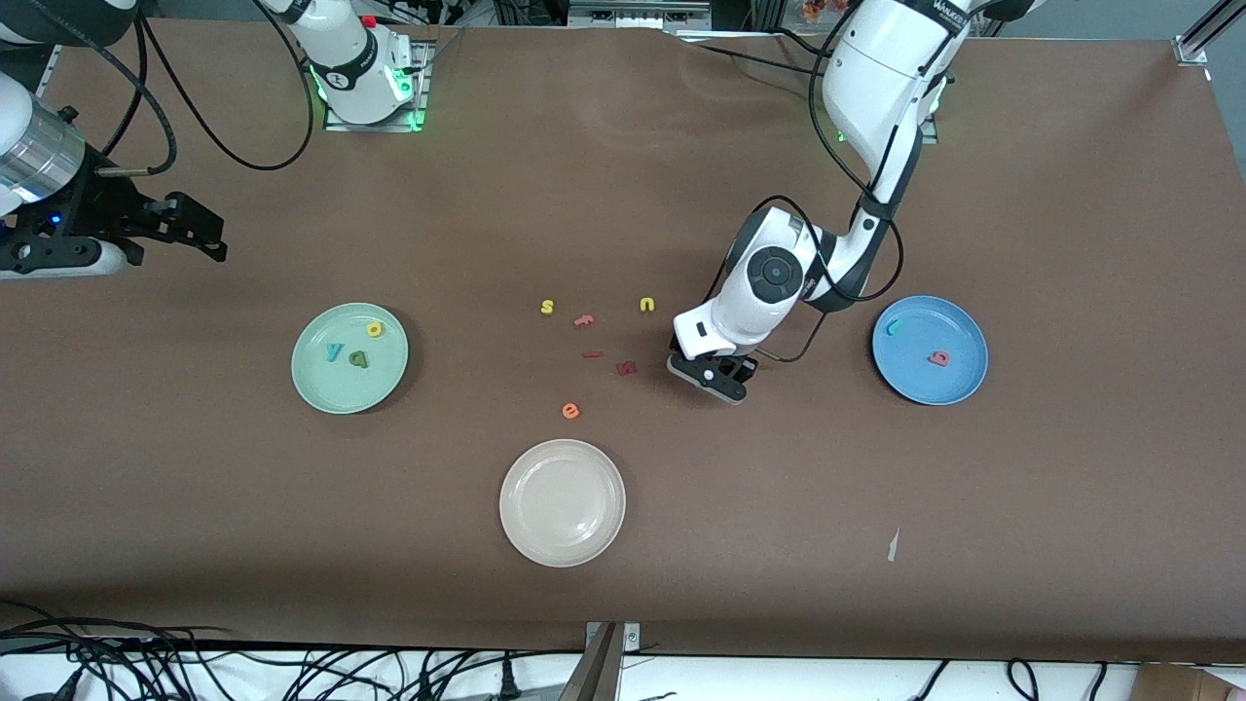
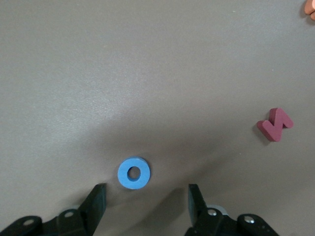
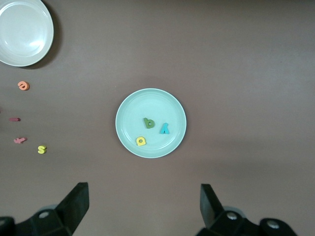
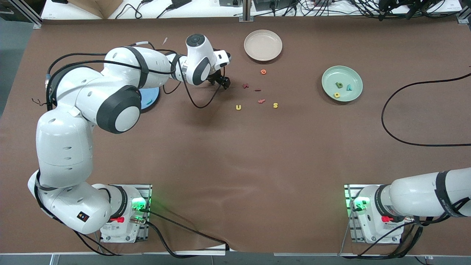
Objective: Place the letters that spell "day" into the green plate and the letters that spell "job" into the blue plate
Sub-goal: 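Grasp the blue letter o with the left gripper and lift it, then lower the blue o into the blue plate and open the left gripper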
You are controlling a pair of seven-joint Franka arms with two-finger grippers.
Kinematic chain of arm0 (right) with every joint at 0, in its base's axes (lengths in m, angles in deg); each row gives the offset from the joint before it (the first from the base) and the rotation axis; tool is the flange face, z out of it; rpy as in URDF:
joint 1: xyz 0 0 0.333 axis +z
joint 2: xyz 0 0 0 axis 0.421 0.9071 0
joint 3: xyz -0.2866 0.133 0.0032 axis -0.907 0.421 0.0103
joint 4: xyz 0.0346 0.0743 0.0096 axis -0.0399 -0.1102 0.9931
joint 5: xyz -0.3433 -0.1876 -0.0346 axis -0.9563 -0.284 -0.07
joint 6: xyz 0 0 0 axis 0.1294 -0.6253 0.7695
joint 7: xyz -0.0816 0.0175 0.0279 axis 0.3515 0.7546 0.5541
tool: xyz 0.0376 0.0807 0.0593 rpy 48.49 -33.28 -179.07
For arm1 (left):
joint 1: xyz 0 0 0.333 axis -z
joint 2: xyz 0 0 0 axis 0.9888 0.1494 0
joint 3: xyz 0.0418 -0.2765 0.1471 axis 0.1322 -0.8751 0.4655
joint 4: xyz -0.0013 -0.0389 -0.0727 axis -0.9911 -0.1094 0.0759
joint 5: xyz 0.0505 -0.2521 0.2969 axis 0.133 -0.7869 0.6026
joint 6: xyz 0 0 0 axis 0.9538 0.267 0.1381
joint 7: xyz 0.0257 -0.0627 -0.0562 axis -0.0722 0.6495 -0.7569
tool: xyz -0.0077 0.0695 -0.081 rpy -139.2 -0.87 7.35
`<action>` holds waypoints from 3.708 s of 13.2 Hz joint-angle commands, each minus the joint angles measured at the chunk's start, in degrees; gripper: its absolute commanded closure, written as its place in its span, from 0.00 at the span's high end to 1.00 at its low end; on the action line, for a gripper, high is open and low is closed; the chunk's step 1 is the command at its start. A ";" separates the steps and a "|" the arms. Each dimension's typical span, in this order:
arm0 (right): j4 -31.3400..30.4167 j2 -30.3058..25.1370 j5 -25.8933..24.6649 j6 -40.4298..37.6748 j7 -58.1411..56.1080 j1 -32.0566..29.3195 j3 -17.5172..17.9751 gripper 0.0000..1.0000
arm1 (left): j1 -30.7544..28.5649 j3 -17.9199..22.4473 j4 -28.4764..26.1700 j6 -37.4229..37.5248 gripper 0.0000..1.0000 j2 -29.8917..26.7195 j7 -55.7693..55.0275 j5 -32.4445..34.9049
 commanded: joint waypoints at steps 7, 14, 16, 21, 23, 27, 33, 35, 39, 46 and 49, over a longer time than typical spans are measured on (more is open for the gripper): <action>-0.86 -0.77 -0.22 0.67 0.45 -0.53 0.73 1.00 | 1.14 2.91 5.54 -0.11 0.65 3.59 0.24 -0.34; -0.95 -0.77 -0.22 0.41 0.53 -0.53 0.73 1.00 | 1.84 2.91 5.37 -0.20 0.62 4.03 0.16 1.33; -0.95 -0.77 -0.22 0.41 0.53 -0.61 0.82 1.00 | 1.84 2.91 5.28 -0.20 0.56 4.03 0.24 1.33; -0.95 -0.77 -0.14 0.41 0.53 -0.62 0.73 1.00 | 1.93 2.91 5.02 -0.12 0.46 4.03 0.24 1.33; -0.95 -0.77 -0.14 0.41 0.53 -0.62 0.73 1.00 | 1.93 3.00 4.93 -0.11 0.38 4.03 0.24 1.42; -0.95 -0.60 0.04 0.41 0.53 -0.62 0.55 1.00 | 1.76 3.18 4.76 0.06 0.26 3.51 0.33 1.50; -1.04 -0.60 0.04 0.41 0.53 -0.62 0.11 1.00 | -3.06 4.06 4.58 9.35 0.20 -3.59 0.94 4.49; -1.04 -0.60 0.04 0.32 0.53 -0.62 0.11 1.00 | -7.10 4.06 4.14 14.28 0.20 -6.84 4.53 4.41; -1.04 -0.69 0.04 0.32 0.53 -0.62 0.29 1.00 | -16.07 4.06 -1.46 20.00 0.21 -13.88 12.80 4.58; -0.95 -0.77 0.04 0.06 0.53 -0.62 0.29 1.00 | -28.55 4.06 -14.82 21.33 0.25 -22.58 21.07 10.20; -1.04 -0.86 0.04 -0.12 0.53 -0.62 0.29 1.00 | -29.88 4.23 -19.76 21.07 0.32 -24.53 21.34 10.29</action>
